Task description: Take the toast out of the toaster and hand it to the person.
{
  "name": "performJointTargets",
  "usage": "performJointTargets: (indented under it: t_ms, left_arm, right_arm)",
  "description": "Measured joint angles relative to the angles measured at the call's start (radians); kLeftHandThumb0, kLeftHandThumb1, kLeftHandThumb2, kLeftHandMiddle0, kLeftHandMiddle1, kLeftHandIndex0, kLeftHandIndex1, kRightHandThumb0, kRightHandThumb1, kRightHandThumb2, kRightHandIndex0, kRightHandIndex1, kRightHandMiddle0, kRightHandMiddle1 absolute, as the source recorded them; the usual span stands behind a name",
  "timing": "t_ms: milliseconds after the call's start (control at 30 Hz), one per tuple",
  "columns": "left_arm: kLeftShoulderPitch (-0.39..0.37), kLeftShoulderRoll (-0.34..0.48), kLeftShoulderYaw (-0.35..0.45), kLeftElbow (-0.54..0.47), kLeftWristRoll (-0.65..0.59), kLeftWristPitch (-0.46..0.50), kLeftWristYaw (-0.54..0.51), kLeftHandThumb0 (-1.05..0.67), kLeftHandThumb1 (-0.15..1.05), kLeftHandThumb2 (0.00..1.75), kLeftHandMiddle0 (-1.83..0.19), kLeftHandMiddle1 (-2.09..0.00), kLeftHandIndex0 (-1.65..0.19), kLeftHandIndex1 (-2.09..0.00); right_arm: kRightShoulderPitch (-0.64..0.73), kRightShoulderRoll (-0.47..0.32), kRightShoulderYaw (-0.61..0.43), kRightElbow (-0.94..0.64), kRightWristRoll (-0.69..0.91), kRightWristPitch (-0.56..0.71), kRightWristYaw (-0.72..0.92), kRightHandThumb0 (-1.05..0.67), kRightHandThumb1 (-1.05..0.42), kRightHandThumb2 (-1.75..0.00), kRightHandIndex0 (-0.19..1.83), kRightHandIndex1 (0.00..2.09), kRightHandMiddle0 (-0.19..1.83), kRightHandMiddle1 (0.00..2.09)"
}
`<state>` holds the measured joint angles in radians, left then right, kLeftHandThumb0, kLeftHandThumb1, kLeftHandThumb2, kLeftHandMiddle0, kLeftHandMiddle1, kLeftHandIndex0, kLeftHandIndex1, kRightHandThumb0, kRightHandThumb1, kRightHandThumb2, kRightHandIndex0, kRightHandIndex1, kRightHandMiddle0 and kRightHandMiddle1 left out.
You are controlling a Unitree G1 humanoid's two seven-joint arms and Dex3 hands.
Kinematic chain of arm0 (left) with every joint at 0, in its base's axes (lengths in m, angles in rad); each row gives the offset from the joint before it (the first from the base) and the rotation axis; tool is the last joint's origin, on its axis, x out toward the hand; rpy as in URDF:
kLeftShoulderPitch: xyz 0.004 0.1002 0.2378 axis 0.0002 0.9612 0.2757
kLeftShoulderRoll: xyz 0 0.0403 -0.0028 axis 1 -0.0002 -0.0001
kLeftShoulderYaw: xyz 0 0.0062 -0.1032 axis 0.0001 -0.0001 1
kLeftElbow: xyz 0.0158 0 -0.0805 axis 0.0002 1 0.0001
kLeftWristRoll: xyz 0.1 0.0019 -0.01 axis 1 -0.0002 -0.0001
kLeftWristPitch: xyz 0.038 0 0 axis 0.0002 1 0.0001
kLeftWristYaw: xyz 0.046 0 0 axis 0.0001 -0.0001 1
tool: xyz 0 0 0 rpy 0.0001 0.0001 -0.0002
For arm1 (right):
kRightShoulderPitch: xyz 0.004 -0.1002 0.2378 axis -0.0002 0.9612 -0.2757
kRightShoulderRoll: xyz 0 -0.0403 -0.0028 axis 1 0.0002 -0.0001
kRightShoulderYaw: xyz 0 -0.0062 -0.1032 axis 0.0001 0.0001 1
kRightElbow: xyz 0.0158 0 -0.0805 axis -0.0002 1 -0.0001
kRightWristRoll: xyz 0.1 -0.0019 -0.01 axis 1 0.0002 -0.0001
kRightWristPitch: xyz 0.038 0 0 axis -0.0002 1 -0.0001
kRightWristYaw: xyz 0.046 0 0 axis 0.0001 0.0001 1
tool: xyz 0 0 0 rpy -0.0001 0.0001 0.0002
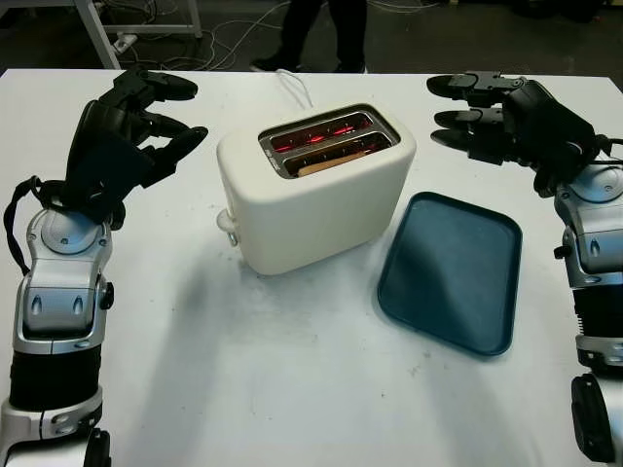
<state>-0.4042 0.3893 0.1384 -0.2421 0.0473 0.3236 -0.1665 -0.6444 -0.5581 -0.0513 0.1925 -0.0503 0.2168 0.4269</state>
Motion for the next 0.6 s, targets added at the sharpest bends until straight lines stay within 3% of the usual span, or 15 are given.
performJointTargets:
  t_ms: [400,600]
  left_arm:
    - [0.005,-0.003,0.000,-0.008,0.000,0.001,0.000,-0.89,0.92,0.15,-0.31,-1.14,-0.31,-0.90]
    - [0.006,-0.003,0.000,-0.005,-0.001,0.001,0.000,-0.89,0.92,0.14,-0.31,-1.14,-0.32,-0.91]
  right_arm:
    - [-0.007,0.000,0.004,0.000,-0.002,0.016,0.011,-0.32,-0.92,-0.12,0.55,0.00,0.49,0.00]
    - [-0.012,-0.004,0.026,0.025,-0.024,-0.027,0.011,-0.41,-0.92,-0.10,0.62,0.03,0.54,0.02]
